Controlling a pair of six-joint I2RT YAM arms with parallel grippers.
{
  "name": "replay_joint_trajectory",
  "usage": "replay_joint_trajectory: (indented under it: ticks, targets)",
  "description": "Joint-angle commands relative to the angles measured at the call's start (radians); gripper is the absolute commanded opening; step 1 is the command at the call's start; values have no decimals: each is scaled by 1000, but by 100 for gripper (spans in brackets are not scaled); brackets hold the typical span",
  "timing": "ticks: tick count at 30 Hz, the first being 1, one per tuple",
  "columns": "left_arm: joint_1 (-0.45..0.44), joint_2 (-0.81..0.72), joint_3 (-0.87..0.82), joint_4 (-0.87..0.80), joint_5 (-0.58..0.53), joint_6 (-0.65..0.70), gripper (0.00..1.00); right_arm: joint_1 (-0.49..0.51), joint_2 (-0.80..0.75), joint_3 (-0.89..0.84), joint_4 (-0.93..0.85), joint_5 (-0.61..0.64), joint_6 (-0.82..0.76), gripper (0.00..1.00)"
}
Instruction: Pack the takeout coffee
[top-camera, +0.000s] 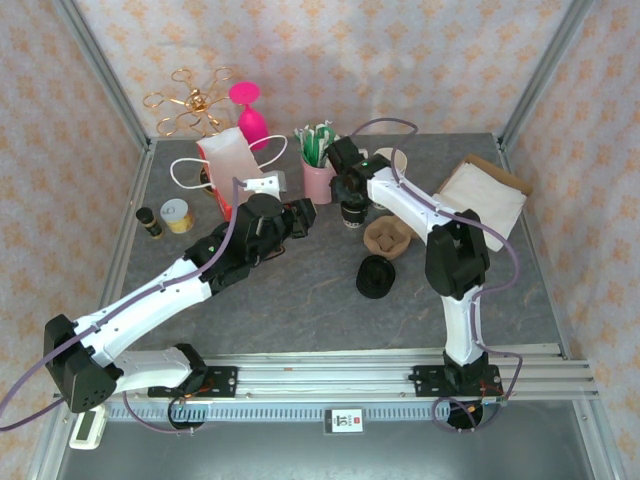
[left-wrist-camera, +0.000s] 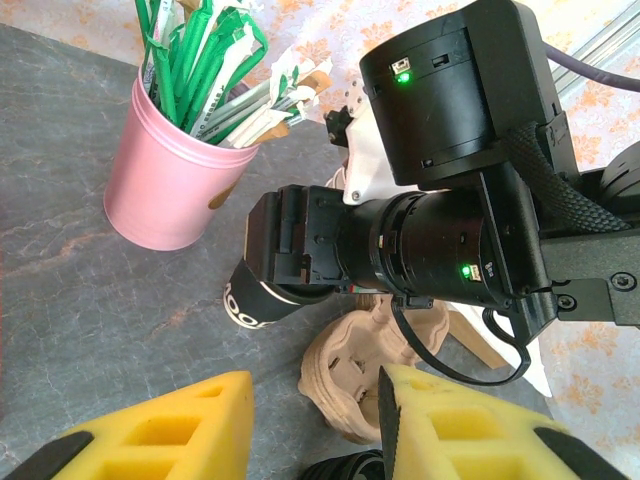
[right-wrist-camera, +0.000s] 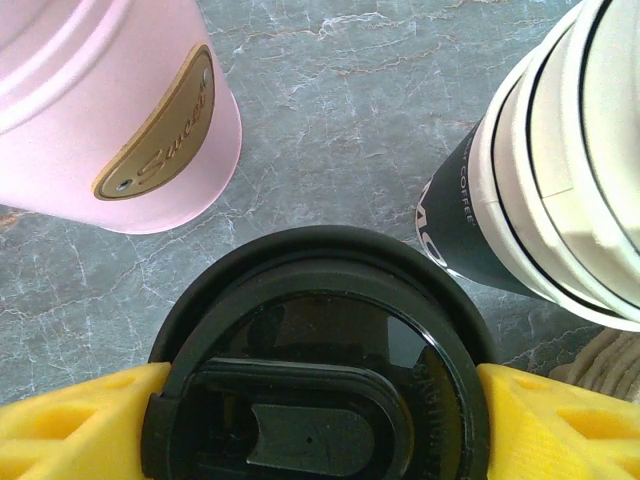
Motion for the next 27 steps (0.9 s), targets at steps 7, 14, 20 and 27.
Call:
replay_joint_trajectory:
  ticks: [7,14,20,27]
  targets:
    - [9,11,11,-33,-32,19,37,4,29,-91,-9,-23,22,74]
    - [9,22,22,-37,-20,19,37,5,4,-114,1,-43,46,74]
    - [9,19,27,-35,-22,20,37,4,-27,-71,-11,-31,44,82]
    - [9,15,31,-36,-15,19,37,5,-44,-11,-21,-30,55,87]
